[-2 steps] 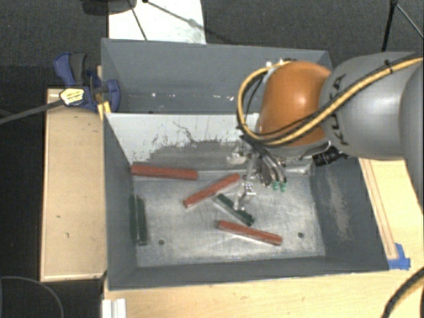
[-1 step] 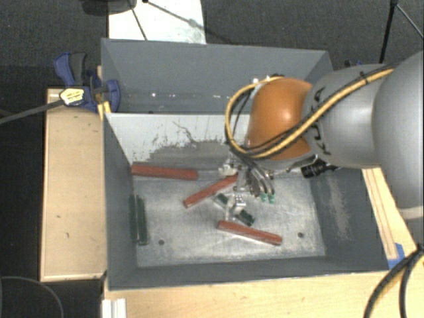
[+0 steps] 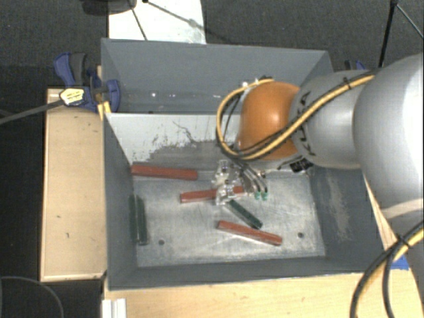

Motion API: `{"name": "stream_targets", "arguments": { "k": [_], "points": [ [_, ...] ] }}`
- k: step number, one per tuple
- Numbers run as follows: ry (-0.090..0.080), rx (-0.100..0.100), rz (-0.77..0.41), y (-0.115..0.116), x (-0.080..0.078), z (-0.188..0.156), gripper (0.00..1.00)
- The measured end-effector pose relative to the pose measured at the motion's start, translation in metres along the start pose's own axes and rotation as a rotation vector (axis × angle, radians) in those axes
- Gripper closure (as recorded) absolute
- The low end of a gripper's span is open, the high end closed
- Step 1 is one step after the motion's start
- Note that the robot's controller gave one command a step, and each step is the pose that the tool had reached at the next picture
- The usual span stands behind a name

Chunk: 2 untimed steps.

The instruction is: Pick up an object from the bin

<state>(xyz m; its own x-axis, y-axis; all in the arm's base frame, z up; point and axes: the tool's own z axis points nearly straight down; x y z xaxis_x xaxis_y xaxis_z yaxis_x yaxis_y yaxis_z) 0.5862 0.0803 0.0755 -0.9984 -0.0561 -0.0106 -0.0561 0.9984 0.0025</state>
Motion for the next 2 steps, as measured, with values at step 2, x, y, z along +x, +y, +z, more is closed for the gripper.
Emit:
{"name": "stream_targets", "arguments": {
  "k": [2],
  "points": [
    [0.011,0.002,-0.055,0.008,0.016,-0.206,1.0]
  ]
}}
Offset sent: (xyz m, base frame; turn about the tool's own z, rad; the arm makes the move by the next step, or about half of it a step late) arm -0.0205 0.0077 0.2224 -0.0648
